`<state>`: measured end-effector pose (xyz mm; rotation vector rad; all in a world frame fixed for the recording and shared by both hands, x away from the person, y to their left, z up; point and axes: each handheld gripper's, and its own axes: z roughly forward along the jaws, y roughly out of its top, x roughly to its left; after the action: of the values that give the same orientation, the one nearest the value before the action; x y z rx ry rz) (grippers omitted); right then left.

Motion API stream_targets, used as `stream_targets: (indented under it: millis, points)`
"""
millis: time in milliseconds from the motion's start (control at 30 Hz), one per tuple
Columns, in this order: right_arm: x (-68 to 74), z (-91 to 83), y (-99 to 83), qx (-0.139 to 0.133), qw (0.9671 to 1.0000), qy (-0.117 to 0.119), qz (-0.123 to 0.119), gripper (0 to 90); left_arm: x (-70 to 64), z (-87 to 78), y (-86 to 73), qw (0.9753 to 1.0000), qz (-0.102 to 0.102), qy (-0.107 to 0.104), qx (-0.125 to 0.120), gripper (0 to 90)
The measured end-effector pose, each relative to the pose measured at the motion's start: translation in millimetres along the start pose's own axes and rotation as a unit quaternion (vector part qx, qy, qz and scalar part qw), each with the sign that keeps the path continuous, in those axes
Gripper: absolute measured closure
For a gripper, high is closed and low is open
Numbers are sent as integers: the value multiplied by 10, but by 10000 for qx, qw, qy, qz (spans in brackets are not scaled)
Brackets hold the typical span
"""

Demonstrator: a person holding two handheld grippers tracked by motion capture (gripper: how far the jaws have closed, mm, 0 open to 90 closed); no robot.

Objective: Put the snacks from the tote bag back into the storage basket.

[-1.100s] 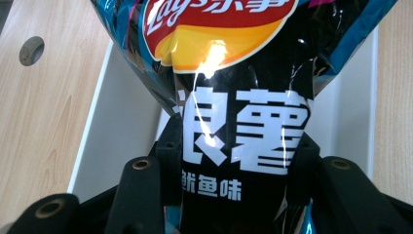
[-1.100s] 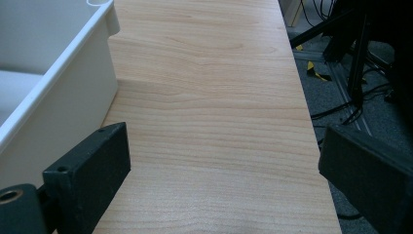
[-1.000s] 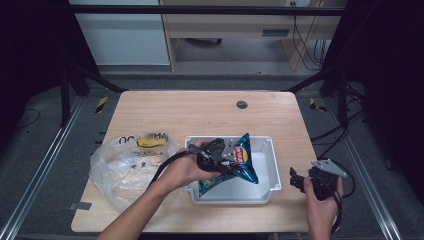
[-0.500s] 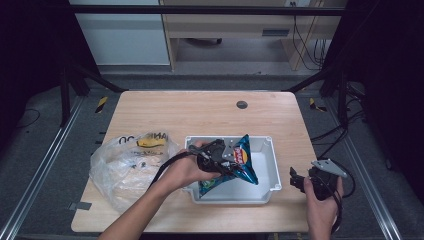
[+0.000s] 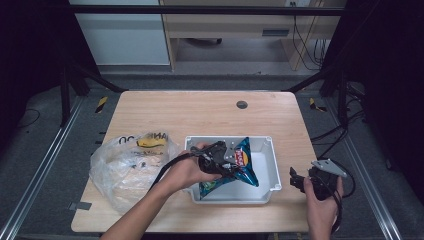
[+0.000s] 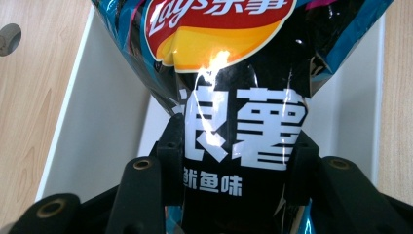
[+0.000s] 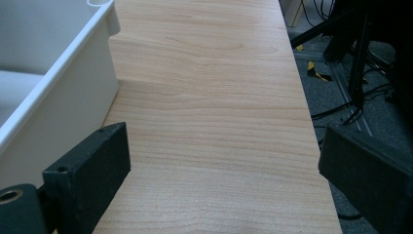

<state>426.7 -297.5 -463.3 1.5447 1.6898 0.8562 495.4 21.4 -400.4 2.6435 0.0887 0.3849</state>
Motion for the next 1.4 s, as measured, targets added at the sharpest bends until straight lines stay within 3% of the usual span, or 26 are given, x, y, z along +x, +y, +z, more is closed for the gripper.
stream_targets:
  millis: [533, 1400]
  points:
    - [-4, -1, 0, -15, 10000, 8, 0, 53, 4, 31, -7, 9999, -111, -37, 7, 543]
    - [2, -1, 1, -7, 10000, 1, 4, 53, -35, 68, 30, 9999, -19, -58, 160, 516]
